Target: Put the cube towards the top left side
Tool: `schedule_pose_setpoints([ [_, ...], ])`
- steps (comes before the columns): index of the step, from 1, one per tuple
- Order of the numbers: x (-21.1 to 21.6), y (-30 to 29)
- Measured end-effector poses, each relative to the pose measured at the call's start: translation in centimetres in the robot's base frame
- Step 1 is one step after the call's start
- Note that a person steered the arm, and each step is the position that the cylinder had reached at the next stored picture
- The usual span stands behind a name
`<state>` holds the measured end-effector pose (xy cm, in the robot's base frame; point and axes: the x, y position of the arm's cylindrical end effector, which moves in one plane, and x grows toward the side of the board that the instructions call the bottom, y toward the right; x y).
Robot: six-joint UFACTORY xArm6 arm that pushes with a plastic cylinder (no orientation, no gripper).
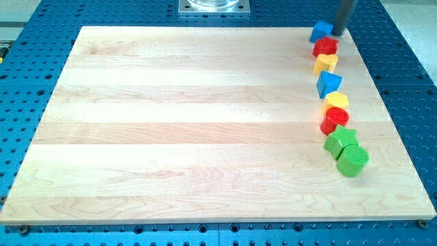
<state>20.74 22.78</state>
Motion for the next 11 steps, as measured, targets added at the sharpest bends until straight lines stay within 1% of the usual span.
schedule_pose_setpoints([
  [1, 0.4, -10.4],
  [2, 0.8, -15.6],
  [3, 2.1, -11.2],
  [4, 2.1, -4.8],
  [5, 2.1, -0.2],
  [6, 3.3, 1.6],
  [7, 5.6, -3.8],
  [8, 5.8, -14.2],
  [9, 7.6, -15.8],
  [10, 8.0, -9.0],
  [11, 11.3, -9.7],
])
